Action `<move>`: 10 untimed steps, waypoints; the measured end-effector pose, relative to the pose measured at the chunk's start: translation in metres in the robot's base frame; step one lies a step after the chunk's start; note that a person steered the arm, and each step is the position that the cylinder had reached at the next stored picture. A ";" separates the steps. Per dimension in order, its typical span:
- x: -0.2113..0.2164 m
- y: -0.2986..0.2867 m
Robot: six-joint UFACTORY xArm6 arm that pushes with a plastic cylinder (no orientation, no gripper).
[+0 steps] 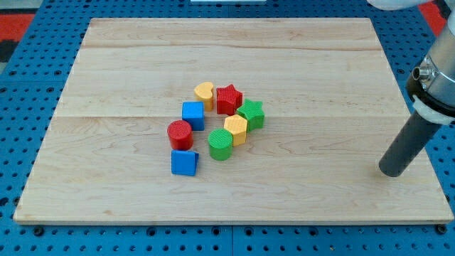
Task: Point your arm to the right of the green circle
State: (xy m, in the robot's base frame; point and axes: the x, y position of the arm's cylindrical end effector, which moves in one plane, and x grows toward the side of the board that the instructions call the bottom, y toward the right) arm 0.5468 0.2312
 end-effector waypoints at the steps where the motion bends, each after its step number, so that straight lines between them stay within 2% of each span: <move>1: 0.002 0.001; 2: 0.007 0.001; 3: 0.024 -0.031; 4: 0.039 -0.133; 7: 0.030 -0.117; 8: -0.004 -0.117; 9: -0.048 -0.147; 10: -0.066 -0.202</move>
